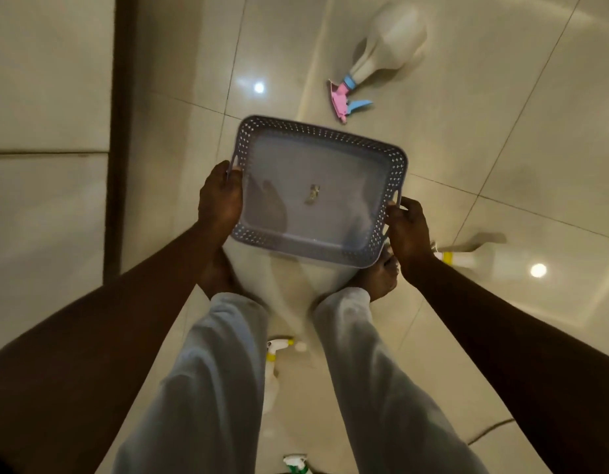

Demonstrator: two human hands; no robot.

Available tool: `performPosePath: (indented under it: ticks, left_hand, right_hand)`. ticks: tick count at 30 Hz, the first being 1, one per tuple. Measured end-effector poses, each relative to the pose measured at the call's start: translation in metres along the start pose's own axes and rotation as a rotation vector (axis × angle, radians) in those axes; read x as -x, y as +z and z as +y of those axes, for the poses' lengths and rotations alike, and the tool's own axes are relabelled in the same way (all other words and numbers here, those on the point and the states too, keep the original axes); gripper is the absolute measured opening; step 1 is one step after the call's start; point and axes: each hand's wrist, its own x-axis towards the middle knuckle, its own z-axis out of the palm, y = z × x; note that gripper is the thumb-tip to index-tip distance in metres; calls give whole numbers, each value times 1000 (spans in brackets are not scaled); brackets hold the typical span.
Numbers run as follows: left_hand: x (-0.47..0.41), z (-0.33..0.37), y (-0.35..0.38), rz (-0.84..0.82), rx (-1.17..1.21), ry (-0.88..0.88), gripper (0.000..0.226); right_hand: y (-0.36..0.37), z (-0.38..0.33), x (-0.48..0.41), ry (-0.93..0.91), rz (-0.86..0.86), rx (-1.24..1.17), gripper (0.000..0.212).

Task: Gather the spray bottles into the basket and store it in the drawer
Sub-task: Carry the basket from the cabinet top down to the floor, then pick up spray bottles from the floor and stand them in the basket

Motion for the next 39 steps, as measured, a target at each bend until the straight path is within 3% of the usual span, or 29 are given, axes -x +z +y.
performPosePath:
  ticks: [12, 17, 22, 27, 30, 34, 39]
  left_hand:
    - [-25, -10, 23, 39, -46, 47, 44]
    - [-20, -3, 21, 71, -78, 24, 54]
    - [-9, 29, 22, 227, -103, 299, 53]
    - [-27, 88, 42, 114, 22, 464, 46]
    - [-52, 132, 63, 53, 79, 371, 42]
    - [-91, 179, 90, -104, 144, 84, 35]
    - [-111, 198, 117, -216, 323, -189, 24]
  right_hand:
    - [17, 14, -29, 21, 32, -54, 44]
    - [10, 6, -27, 4, 27, 1, 50]
    - [-13, -26, -28, -166, 85, 208, 60]
    - [-29, -84, -50, -435, 149, 318, 65]
    - [-33, -127, -71, -576, 175, 331, 72]
    - [-24, -181, -99, -703, 175, 405, 86]
    - [-3, -223, -134, -755, 96, 519, 102]
